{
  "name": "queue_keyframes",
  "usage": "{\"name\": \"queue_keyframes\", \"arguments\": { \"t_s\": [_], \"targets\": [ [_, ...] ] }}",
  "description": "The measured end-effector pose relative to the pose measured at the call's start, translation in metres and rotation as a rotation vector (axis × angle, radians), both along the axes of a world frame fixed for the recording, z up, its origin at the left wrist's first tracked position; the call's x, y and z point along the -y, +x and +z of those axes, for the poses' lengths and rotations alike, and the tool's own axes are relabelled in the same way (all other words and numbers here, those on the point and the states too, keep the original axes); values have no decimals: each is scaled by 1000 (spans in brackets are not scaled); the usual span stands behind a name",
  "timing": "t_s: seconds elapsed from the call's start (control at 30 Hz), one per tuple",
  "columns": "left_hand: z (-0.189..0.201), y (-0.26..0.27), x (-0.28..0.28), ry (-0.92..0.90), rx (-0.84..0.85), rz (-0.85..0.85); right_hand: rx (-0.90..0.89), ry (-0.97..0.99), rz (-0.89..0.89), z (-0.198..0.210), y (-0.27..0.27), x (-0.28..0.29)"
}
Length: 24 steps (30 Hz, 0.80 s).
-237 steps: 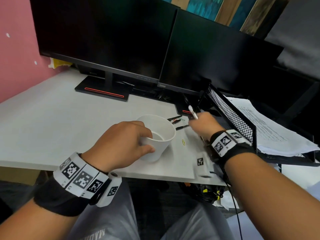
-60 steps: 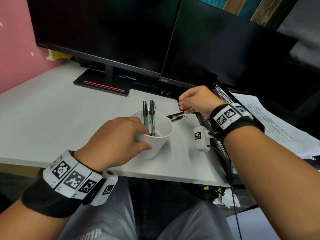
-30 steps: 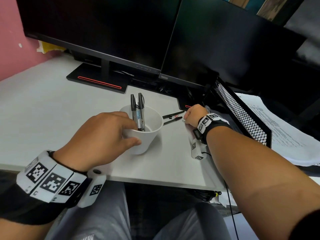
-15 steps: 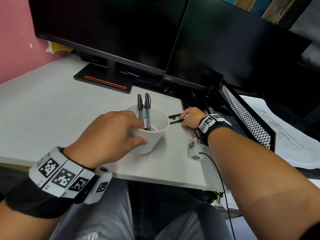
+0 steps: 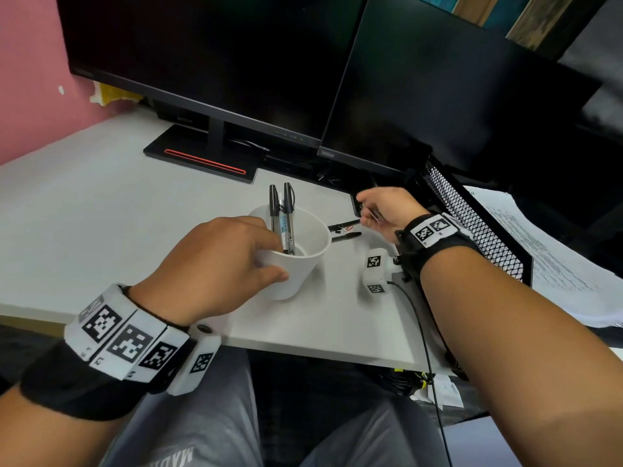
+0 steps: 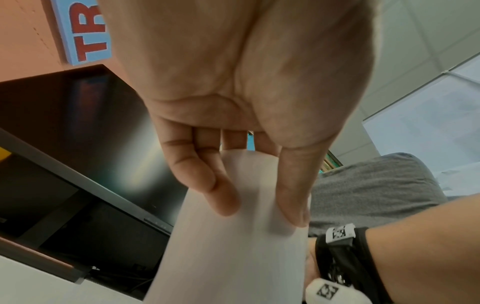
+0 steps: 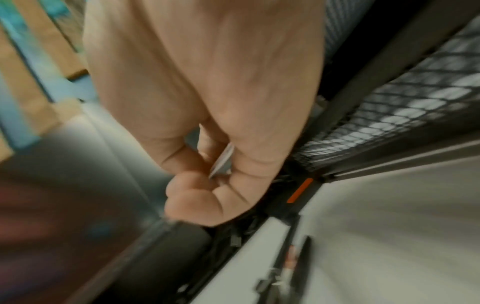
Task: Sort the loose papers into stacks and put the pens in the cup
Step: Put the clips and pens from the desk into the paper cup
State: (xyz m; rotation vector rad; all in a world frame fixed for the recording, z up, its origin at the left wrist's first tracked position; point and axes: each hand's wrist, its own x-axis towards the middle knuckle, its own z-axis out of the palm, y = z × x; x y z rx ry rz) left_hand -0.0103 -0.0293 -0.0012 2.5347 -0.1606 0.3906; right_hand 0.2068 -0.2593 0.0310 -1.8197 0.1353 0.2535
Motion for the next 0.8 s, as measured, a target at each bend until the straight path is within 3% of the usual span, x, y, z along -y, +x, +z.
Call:
{"name": "queue_keyframes", "arguments": {
  "t_s": [0.13,0.4,0.5,0.63,0.8],
  "targets": [
    [0,0,1,19,-6,-2,175,83,377,35,-31,-19],
    [3,-4,8,34,-25,-37,363,-350,776,73,-92,-47],
    [3,-4,8,23,-18,-37,387,-376,728,74,-85,-43],
    [2,-3,5,7,-2,-29,374,-309,430,57,-47,-26],
    [1,1,-2,3,16,-7,209,-719,256,6,5,-7]
  ]
}}
